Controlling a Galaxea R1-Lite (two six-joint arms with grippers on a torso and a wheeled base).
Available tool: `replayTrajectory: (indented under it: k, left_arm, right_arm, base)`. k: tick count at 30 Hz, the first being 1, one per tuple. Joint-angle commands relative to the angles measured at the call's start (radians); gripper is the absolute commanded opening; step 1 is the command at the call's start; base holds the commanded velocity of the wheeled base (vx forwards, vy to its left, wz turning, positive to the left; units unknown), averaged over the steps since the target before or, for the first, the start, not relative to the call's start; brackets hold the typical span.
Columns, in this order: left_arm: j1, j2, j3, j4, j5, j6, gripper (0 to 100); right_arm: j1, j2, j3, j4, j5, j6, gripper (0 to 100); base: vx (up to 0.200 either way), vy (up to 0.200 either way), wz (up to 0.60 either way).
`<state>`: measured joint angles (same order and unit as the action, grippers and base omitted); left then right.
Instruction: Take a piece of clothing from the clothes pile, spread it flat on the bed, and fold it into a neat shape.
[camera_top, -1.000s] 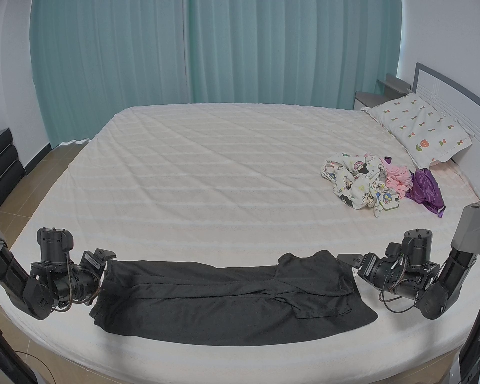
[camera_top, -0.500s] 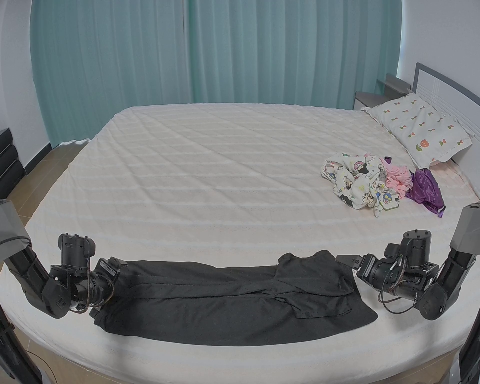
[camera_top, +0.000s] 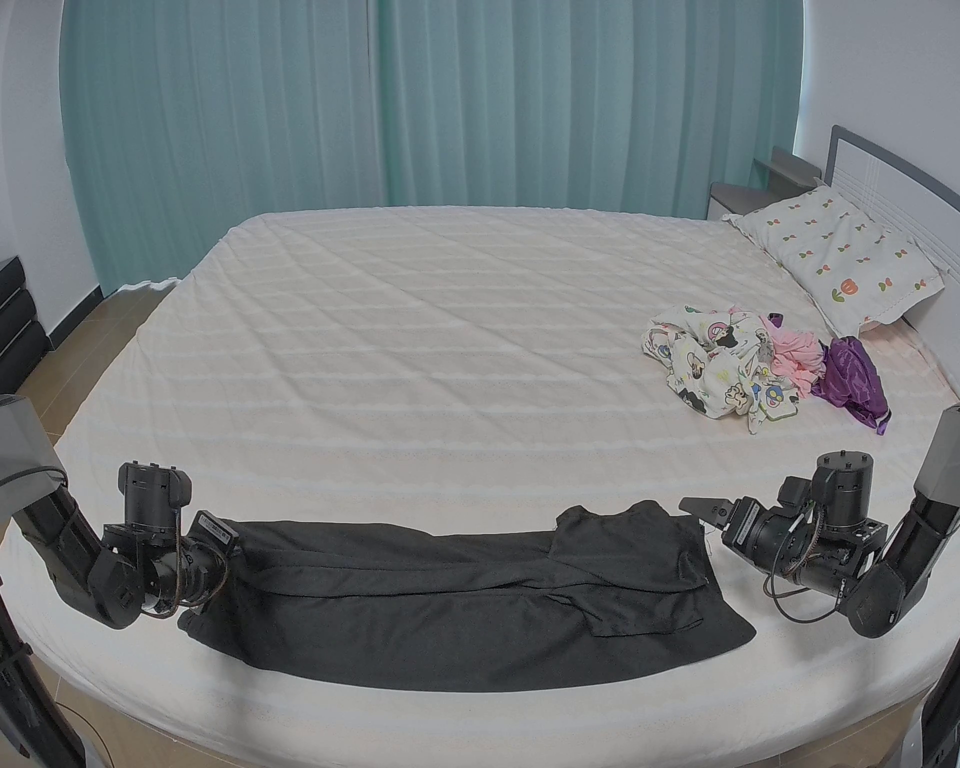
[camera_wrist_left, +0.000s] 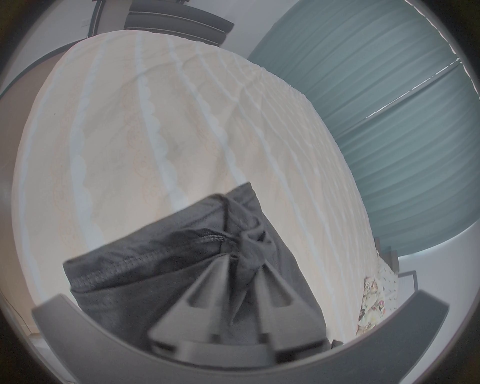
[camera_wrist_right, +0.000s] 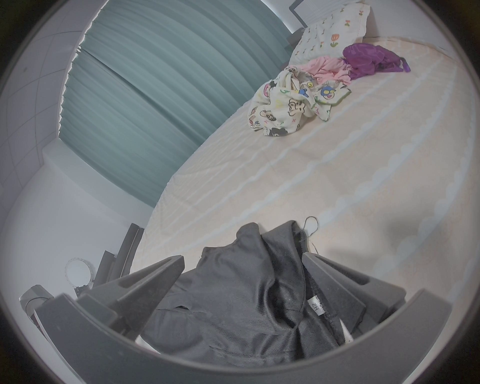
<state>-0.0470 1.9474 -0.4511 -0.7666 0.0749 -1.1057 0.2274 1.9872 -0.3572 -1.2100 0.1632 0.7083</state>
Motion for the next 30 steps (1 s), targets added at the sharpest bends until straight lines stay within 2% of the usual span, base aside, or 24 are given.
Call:
replayTrajectory:
  k: [1,16,17,30]
  left_arm:
    - [0.035,-0.016,-0.001,0.000,0.002,-0.002,0]
    - [0.036,-0.064,0.054,0.013,-0.010,0.049,0]
    - [0.036,-0.064,0.054,0.015,-0.010,0.049,100]
    - [0.030,-0.134,0.031,0.043,-0.009,0.058,100]
  right_arm:
    - [0.004,-0.061,0.000,0.007,-0.007,-0.001,100]
    - [0.013,-0.064,0.027,0.035,-0.002,0.005,100]
    - [0.015,-0.062,0.029,0.035,-0.002,0.005,100]
    - [0.023,-0.059,0.040,0.033,-0.002,0.007,100]
  base:
    - [0.000,0.000,0.00]
    - [0.000,0.000,0.00]
    - [0.000,0.000,0.00]
    - [0.000,0.000,0.00]
